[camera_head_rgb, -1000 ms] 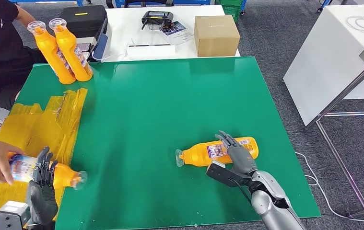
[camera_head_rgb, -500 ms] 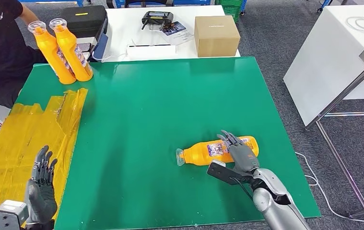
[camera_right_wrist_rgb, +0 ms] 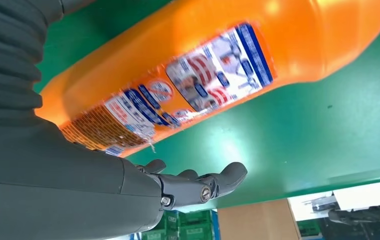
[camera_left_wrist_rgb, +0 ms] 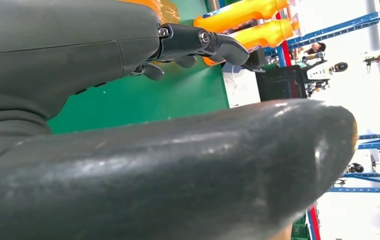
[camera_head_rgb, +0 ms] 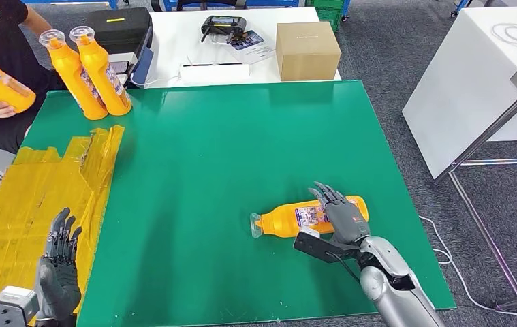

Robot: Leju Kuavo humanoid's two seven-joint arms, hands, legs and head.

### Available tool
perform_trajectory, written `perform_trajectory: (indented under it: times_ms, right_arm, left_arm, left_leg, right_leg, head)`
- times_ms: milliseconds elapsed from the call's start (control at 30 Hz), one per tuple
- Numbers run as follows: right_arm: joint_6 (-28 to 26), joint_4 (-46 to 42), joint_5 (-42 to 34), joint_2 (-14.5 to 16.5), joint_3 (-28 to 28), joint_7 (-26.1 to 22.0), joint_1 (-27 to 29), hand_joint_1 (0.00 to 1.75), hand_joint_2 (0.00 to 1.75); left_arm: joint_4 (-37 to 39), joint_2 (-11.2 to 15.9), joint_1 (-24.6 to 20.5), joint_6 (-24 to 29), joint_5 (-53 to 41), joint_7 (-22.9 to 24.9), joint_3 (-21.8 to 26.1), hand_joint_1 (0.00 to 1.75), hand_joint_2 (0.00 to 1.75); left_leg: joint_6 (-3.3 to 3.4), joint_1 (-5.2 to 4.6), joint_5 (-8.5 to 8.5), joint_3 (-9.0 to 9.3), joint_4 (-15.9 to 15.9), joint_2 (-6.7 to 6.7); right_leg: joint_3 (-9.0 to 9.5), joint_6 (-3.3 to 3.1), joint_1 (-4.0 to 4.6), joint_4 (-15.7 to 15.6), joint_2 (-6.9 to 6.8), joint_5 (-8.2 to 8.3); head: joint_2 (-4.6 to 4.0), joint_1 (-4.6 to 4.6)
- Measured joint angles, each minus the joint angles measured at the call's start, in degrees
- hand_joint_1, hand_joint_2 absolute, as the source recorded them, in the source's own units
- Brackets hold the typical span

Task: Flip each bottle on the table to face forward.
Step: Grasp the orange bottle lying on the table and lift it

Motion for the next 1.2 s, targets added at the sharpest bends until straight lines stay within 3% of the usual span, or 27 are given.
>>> perform_trajectory:
  times_ms: [433, 900, 1200]
  right_arm:
    - [0.15, -0.03, 1.38, -0.66, 1.15, 0.15, -0.04, 0.0, 1.75]
    - [0.49, 2.39, 8.04, -2.35, 4.26, 4.14, -2.42, 0.0, 1.75]
    - [0.5, 4.03, 8.51, -2.61, 5.6, 4.48, -3.47, 0.0, 1.75]
  left_arm:
    - [0.0, -0.38, -0.06, -0.16, 0.51, -0.01, 0.44, 0.0, 0.0]
    - [0.15, -0.48, -0.49, -0.11, 0.7, 0.03, 0.61, 0.0, 0.0]
    - [0.2, -0.52, -0.56, -0.11, 0.72, 0.05, 1.02, 0.0, 0.0]
  left_leg:
    - [0.0, 0.0, 0.0, 0.0, 0.0, 0.0]
    - [0.0, 0.0, 0.0, -0.01, 0.0, 0.0]
    - [0.0, 0.0, 0.0, -0.02, 0.0, 0.0]
  right_leg:
    - [0.0, 0.0, 0.0, 0.0, 0.0, 0.0]
    - [-0.01, 0.0, 0.0, 0.0, 0.0, 0.0]
    - [-0.01, 0.0, 0.0, 0.0, 0.0, 0.0]
  head:
    - [0.0, -0.01]
    - [0.0, 0.0]
    - [0.0, 0.0]
